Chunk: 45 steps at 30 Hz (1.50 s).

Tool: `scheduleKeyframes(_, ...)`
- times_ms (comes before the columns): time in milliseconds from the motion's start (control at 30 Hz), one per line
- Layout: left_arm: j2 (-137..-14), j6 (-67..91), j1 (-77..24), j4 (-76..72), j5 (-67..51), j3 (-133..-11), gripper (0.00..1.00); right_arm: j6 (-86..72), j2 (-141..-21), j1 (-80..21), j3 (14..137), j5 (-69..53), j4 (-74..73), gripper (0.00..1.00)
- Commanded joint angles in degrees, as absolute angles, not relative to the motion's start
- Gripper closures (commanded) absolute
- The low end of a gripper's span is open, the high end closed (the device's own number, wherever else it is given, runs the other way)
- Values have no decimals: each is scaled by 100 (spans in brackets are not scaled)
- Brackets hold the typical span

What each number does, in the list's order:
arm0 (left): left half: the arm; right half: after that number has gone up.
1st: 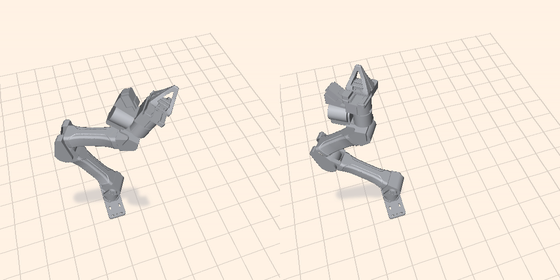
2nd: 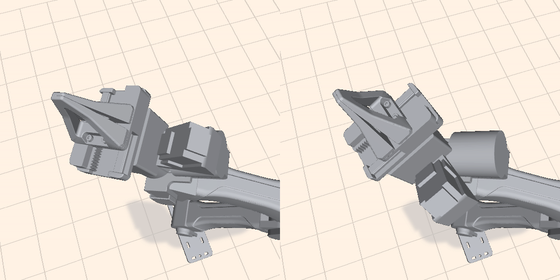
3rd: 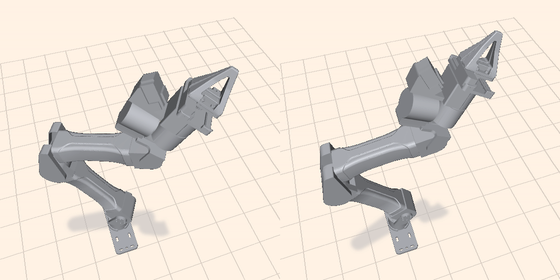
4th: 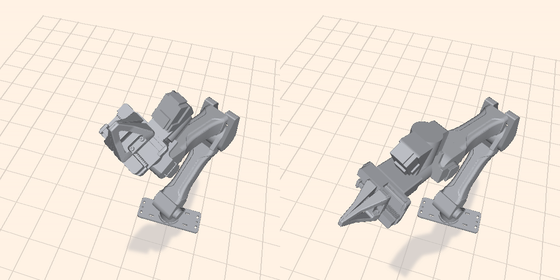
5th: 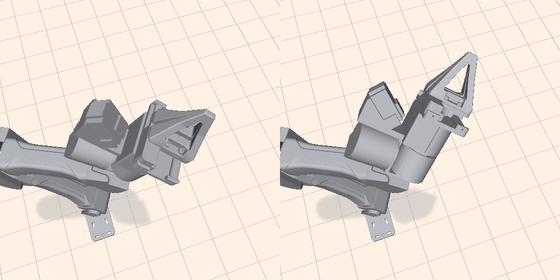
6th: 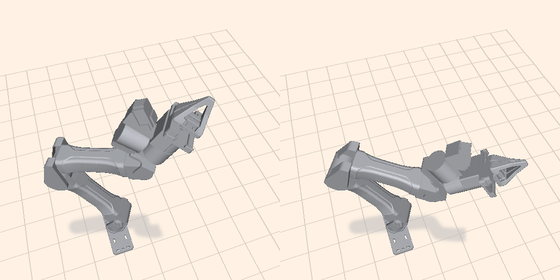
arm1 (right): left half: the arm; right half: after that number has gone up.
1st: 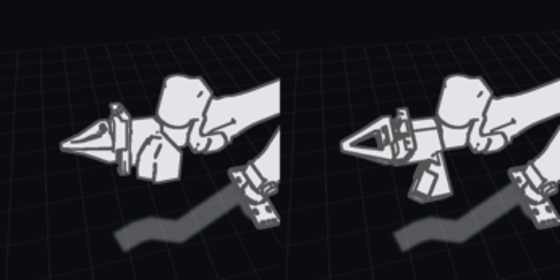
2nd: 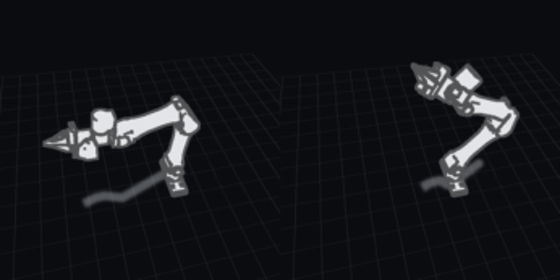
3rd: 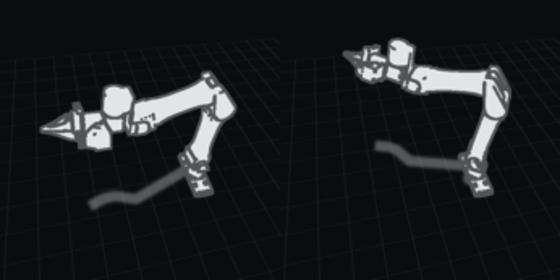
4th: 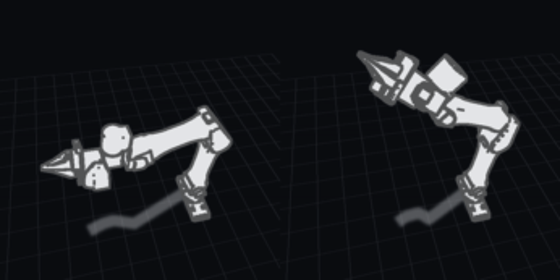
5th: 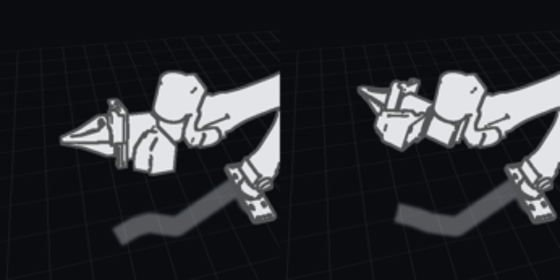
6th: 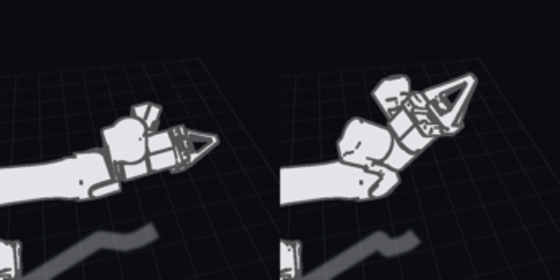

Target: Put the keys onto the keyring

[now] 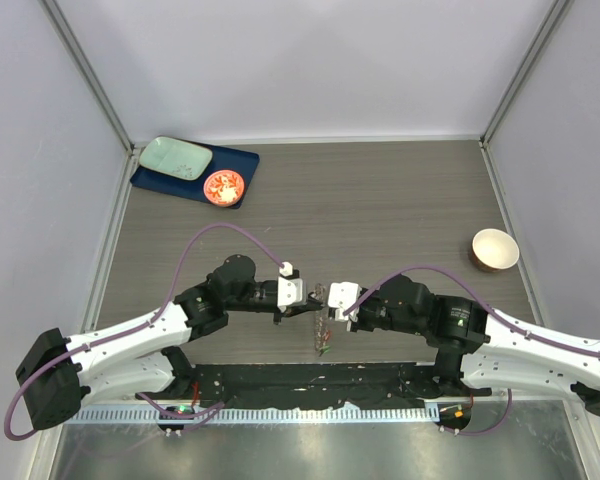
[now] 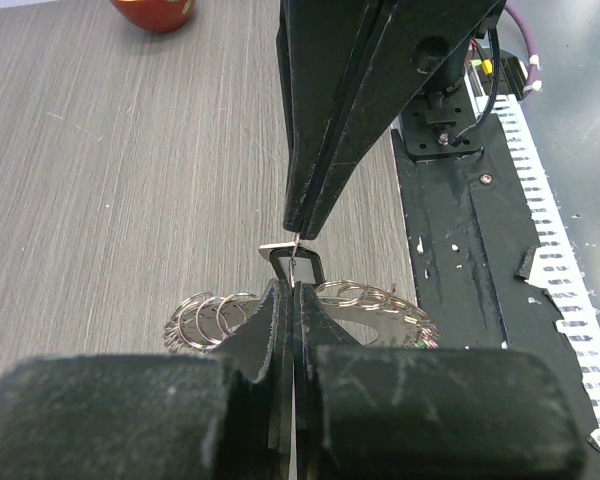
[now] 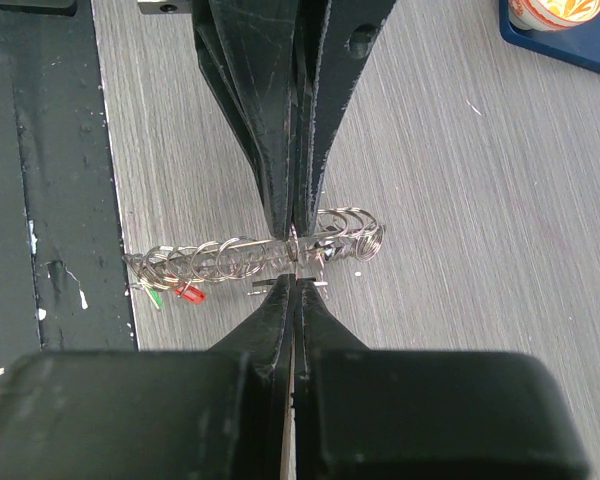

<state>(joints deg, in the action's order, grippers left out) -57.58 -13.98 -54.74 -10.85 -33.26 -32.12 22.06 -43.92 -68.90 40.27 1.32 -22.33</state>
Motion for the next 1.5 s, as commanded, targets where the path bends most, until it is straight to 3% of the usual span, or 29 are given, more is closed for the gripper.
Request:
scheduleKeyframes(0, -5669, -1450, -5493, -1441, -3515, -3463, 100, 2118, -4403, -6917, 4175, -149, -2039, 99)
scheduleKeyframes(1467, -5827, -1424, -5704, -1354, -3823, -3551, 100, 1995, -4518, -6917, 4210, -492, -1890, 99)
